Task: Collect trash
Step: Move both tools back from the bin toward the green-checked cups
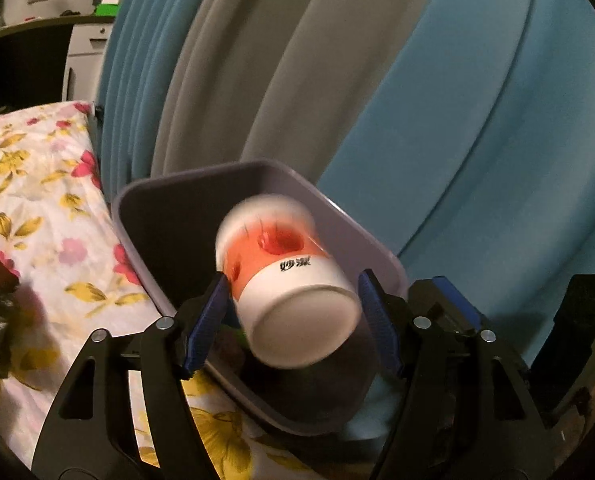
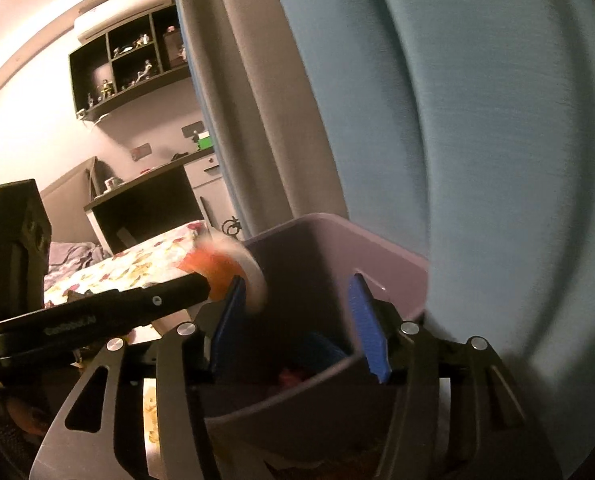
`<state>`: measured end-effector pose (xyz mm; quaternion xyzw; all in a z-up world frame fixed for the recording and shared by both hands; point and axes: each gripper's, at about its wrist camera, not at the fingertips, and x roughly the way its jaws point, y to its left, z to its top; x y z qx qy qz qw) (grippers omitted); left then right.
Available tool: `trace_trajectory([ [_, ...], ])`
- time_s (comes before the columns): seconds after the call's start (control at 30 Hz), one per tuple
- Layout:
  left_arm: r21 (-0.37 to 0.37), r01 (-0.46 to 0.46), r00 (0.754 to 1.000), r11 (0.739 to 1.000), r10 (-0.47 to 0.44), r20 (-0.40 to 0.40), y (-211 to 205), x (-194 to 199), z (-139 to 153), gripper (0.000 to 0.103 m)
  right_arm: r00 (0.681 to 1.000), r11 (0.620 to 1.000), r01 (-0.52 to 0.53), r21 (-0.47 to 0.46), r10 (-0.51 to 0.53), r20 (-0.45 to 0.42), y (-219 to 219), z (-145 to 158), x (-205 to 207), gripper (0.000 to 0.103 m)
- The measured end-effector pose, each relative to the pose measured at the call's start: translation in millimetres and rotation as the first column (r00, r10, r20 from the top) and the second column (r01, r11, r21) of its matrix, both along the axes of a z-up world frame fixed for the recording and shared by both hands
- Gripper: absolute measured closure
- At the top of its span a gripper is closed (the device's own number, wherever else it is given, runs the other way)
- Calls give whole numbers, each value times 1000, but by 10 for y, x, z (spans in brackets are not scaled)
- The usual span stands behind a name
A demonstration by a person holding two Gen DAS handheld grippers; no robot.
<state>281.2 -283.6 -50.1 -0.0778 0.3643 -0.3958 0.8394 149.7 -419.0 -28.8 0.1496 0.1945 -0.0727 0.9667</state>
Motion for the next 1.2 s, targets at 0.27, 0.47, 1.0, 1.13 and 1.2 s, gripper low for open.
trace_trajectory([
  [0.27, 38, -156, 986, 987, 153, 73, 353, -233, 160, 15, 1000, 1000, 11, -23, -10, 12, 78, 118, -155, 47],
  [0.47, 112, -323, 933, 940, 296, 206, 919, -616, 265, 8, 999, 998, -33, -45, 34, 25, 348, 248, -275, 39],
  [1.0, 221, -654, 757, 724, 618, 214, 2788, -1205, 62, 8, 962, 960, -272, -73, 274, 15, 1501, 294, -361, 28],
  [1.13, 216, -673, 740, 708, 643, 198, 2954, -1226, 27, 8, 951, 949, -307, -76, 309, 4, 1740, 283, -330, 28],
  [1.2, 215, -673, 739, 707, 644, 196, 2992, -1210, 16, 8, 946, 943, -322, -82, 323, 2, 1846, 293, -312, 28],
])
